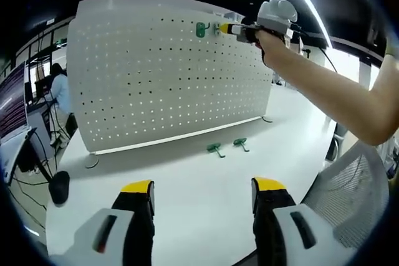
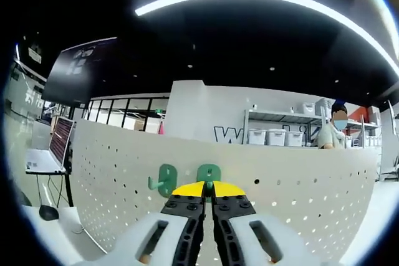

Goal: Insert the hook assembly into the mounting plate slot until the hook locks in place.

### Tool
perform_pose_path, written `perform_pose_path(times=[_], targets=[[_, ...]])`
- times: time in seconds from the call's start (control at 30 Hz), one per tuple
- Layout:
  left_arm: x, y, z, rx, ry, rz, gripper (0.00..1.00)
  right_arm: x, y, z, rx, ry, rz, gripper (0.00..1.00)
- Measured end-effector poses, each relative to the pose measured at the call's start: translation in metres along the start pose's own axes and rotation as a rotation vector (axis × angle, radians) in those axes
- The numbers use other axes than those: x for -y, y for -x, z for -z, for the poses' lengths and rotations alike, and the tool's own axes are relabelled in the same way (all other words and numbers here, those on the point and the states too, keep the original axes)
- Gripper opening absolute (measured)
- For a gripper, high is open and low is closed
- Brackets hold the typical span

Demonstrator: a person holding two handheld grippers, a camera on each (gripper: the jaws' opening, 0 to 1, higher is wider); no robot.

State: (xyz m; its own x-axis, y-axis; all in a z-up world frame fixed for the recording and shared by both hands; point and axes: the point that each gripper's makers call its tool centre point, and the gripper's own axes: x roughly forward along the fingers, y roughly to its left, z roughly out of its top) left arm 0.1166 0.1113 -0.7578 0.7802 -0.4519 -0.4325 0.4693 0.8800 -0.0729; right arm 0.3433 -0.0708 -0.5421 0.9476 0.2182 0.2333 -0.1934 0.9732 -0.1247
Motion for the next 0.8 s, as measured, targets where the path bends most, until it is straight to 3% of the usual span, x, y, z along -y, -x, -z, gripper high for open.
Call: perform_pose_path(times=[0.8], targets=[[0.0017,-0.0001,0.0022,-0.011,0.003,0.019,0.64,-0.0005,-0.0046,0.0082,-0.009,-0.014,0.051,0.01]])
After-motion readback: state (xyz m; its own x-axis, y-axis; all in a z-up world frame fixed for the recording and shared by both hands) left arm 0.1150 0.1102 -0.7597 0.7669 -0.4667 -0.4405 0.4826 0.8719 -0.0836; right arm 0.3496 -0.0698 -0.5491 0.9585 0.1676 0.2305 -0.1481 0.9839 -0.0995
